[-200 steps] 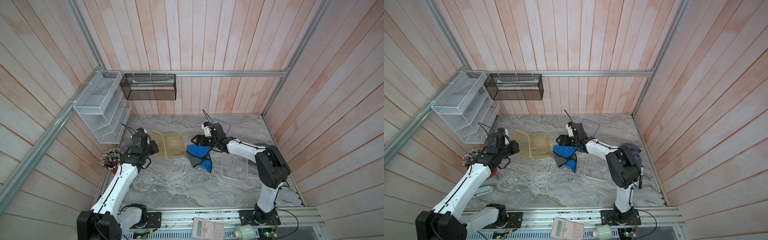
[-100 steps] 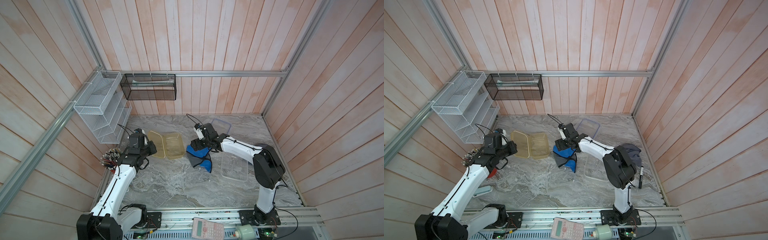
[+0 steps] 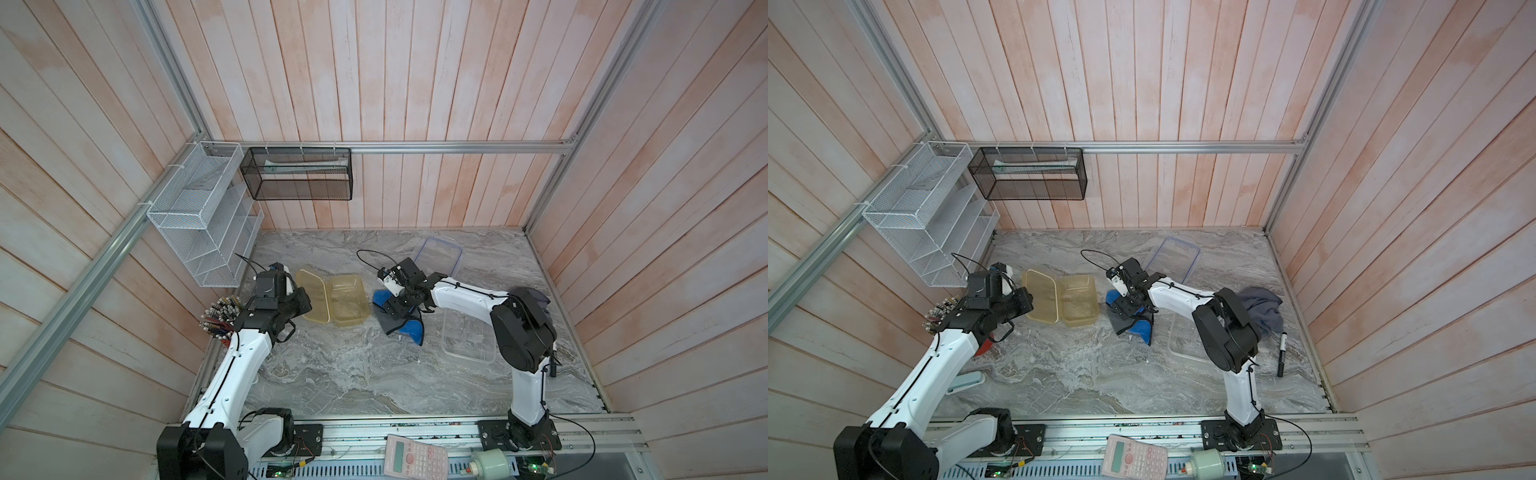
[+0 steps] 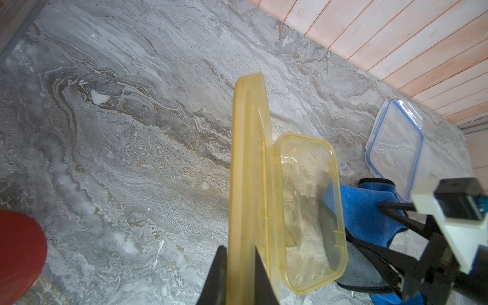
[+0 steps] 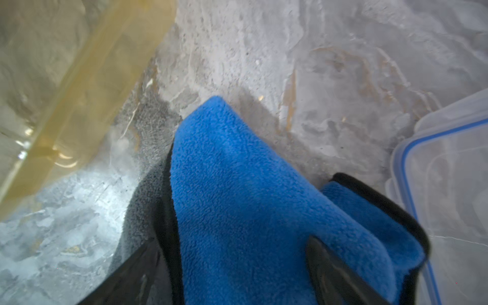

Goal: Wipe the insides of the lunch boxes
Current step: Pick up the cleaning item at the center of the board.

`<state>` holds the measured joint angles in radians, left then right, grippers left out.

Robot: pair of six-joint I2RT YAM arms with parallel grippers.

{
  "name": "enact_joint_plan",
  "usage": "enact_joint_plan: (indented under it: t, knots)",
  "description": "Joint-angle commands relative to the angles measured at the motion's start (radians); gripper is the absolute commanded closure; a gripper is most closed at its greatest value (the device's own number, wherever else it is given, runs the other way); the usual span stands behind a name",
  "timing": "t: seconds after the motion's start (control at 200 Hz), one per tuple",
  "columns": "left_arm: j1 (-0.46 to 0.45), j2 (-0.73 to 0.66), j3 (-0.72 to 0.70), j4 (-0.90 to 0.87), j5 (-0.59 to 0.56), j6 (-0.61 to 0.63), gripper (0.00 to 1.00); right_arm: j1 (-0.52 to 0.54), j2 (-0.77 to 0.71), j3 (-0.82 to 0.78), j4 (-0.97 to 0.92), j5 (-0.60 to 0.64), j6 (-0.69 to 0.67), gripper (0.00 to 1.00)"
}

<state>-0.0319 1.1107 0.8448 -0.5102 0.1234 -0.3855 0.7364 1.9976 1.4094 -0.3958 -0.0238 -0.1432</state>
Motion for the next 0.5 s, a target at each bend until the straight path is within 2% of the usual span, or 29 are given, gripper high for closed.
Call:
enact_joint_plan:
  t: [0.0, 0.14, 0.26, 0.34, 0.495]
  knots:
    - [0.019, 0.006, -0.012, 0.001, 0.033, 0.017, 0.96, 0.013, 0.032, 0.029, -0.054, -0.012, -0.057, 0.11]
    - [0.040, 0.004, -0.020, -0.005, 0.054, 0.026, 0.95, 0.016, 0.089, 0.043, -0.099, -0.030, -0.060, 0.12]
    - [0.056, 0.008, -0.034, 0.005, 0.076, 0.026, 0.95, 0.025, 0.119, 0.037, -0.112, -0.006, -0.048, 0.21]
    - [0.064, 0.013, -0.042, 0.016, 0.098, 0.026, 0.96, 0.027, 0.125, 0.019, -0.100, -0.016, -0.044, 0.34]
    - [0.071, 0.023, -0.044, 0.019, 0.108, 0.036, 0.96, 0.026, 0.102, -0.017, -0.055, -0.034, -0.027, 0.66]
